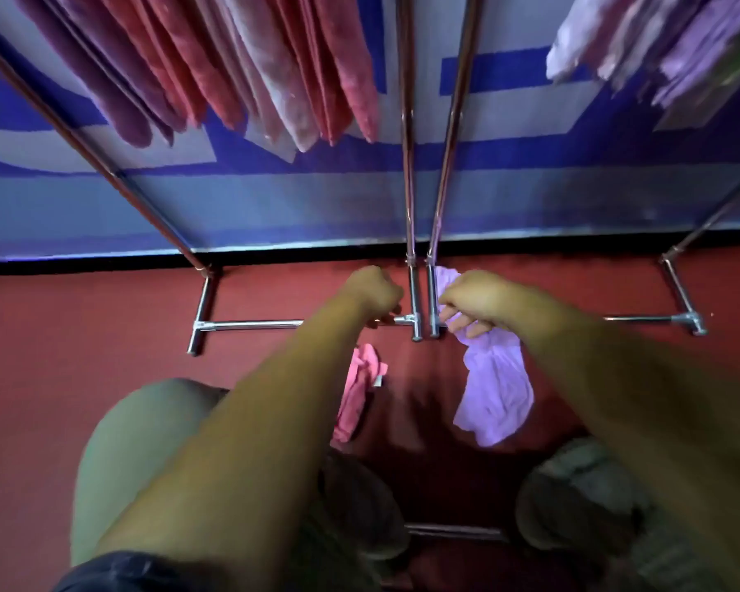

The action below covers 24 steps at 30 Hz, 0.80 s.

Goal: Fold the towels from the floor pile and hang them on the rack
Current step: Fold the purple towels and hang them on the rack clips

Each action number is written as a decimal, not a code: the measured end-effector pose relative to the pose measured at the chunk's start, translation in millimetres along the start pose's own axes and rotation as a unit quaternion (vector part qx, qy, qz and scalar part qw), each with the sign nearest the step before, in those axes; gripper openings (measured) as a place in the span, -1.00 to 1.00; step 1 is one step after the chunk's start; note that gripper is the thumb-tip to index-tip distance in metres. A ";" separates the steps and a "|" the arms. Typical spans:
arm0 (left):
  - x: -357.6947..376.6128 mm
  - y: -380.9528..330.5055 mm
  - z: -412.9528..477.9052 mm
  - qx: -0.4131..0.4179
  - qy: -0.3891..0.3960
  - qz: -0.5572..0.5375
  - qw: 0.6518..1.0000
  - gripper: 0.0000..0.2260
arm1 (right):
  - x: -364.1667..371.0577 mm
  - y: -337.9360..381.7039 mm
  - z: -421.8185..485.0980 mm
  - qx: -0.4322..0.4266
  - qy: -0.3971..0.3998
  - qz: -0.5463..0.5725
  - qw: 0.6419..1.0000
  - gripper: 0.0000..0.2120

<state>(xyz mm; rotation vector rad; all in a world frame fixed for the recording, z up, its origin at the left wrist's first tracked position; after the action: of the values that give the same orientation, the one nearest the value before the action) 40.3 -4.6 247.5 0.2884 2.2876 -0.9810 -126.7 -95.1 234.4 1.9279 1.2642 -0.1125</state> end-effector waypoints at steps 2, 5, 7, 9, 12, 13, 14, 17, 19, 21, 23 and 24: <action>35.5 2.1 16.4 -0.004 0.032 0.021 0.999 -0.79 | -0.2 -43.5 21.8 0.050 -0.003 0.034 0.998 -0.78; 92.0 9.5 40.4 -0.023 0.083 0.041 0.995 -0.81 | 3.7 -101.6 45.6 0.130 -0.012 0.076 0.989 -0.80; 135.5 22.1 53.4 -0.062 0.116 0.049 0.990 -0.81 | 11.5 -138.7 56.4 0.189 -0.012 0.098 0.977 -0.82; 174.6 36.4 56.6 -0.104 0.139 0.052 0.984 -0.81 | 23.0 -173.0 66.2 0.232 -0.011 0.109 0.966 -0.88; 224.1 56.0 60.5 -0.115 0.174 0.106 0.972 -0.75 | 45.3 -226.6 88.6 0.230 -0.023 0.070 0.970 -0.82; 237.0 62.2 61.3 -0.109 0.177 0.127 0.970 -0.74 | 52.0 -237.3 91.8 0.243 -0.009 0.069 0.968 -0.81; 246.9 65.5 60.2 -0.107 0.180 0.143 0.967 -0.72 | 55.7 -242.9 91.6 0.259 0.010 0.079 0.963 -0.81; 277.3 79.5 62.6 -0.090 0.200 0.188 0.957 -0.67 | 54.7 -247.2 93.0 0.242 0.026 0.042 0.969 -0.75; 297.0 89.7 64.2 -0.072 0.215 0.200 0.953 -0.67 | 55.2 -257.5 101.4 0.215 0.014 0.015 0.976 -0.73; 313.4 99.5 64.3 -0.023 0.244 0.238 0.940 -0.66 | 59.8 -269.4 110.3 0.205 0.013 -0.006 0.979 -0.78; 328.8 109.3 62.4 0.043 0.281 0.283 0.916 -0.67 | 68.2 -279.3 116.9 0.194 0.017 -0.021 0.981 -0.80; 335.1 113.7 61.6 0.074 0.290 0.315 0.901 -0.67 | 70.9 -281.3 119.8 0.184 0.023 -0.037 0.982 -0.72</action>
<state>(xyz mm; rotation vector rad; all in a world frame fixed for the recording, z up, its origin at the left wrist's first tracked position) -144.9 16.6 -59.4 1.4527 2.3398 -0.7782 -276.5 -74.8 -40.7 2.2048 1.4238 -0.3644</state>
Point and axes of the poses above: each hand's wrist, its own z-axis towards the middle knuckle, its own x-axis out of the palm, y = z × x, the point moved 1 cm from there along z, towards the middle knuckle, and after that the axes turned 8 degrees about -y, right-handed, at the moved point
